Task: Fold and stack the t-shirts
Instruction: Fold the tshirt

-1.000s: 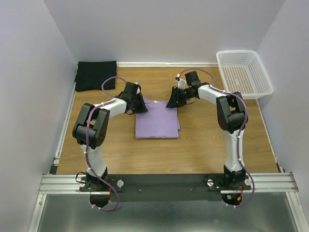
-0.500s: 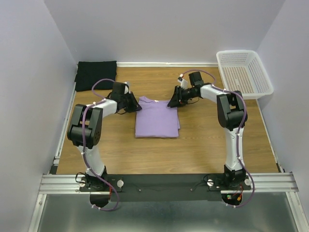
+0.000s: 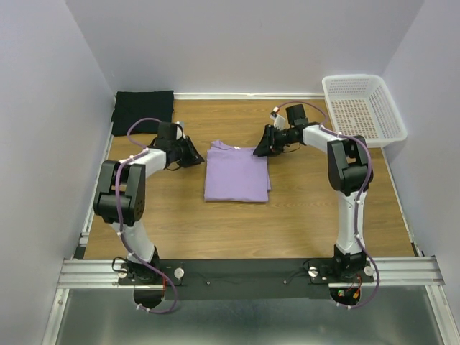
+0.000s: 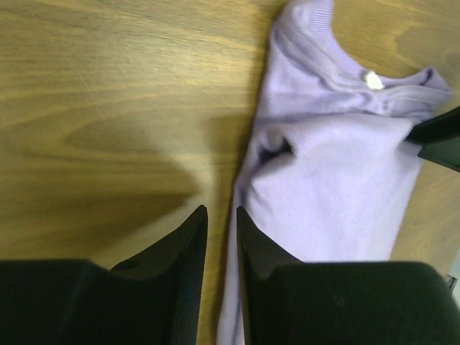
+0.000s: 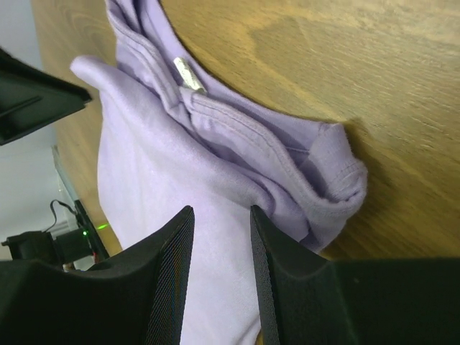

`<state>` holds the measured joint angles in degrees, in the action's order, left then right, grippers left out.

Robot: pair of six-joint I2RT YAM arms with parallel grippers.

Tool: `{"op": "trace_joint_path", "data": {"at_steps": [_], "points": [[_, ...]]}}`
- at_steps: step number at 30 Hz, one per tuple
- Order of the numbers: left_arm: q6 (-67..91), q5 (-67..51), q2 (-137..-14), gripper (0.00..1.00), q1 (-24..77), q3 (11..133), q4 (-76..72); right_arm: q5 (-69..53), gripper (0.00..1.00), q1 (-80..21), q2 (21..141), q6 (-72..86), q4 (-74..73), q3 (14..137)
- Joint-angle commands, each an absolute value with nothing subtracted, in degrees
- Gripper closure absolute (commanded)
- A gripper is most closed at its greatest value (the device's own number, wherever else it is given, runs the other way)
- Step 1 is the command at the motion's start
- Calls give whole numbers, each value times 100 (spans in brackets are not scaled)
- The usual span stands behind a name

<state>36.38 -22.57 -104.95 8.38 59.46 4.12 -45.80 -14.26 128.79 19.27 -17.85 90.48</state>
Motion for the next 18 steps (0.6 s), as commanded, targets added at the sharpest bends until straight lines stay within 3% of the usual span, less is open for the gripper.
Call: {"op": "trace_joint_path", "data": {"at_steps": [1,7,18], "points": [[3568,-2092,-9660,68,905,5976,387,-4315,55,-1371,12332,1960,-1697,9009],[3560,-2530,-9465,68,1194,5889,-315,-4649,55,-1371,12103,2276,-1196,8912],[3744,-2698,-11100,78,1292,6380,-967,-5062,55,-1275,13060,2303,-756,8772]]}}
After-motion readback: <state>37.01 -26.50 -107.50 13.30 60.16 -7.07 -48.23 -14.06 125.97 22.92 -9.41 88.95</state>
